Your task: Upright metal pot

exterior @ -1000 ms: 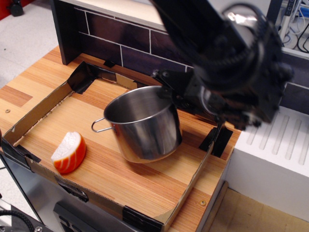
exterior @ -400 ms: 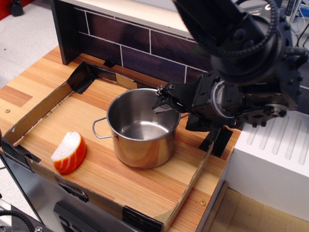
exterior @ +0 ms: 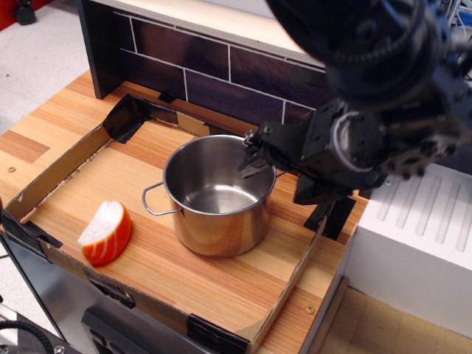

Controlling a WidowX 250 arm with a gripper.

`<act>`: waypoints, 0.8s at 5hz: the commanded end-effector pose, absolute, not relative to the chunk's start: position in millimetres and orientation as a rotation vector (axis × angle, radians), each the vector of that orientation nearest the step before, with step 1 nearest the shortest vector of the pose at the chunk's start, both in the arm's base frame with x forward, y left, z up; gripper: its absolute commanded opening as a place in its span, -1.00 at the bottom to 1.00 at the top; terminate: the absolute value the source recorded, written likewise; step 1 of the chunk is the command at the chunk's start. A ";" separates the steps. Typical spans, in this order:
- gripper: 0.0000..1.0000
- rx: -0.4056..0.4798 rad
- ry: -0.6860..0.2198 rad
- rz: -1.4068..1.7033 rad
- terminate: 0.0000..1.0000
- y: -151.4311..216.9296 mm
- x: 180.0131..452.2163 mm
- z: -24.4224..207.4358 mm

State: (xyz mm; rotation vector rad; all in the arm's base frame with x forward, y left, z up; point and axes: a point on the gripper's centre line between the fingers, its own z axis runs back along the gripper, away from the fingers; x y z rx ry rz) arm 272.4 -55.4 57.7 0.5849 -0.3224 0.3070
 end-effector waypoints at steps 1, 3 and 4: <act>1.00 0.201 -0.086 0.332 -1.00 -58.5 273.7 131.0; 1.00 0.060 -0.051 0.362 -1.00 -37.7 277.0 192.3; 1.00 0.060 -0.051 0.362 -1.00 -37.7 277.0 192.3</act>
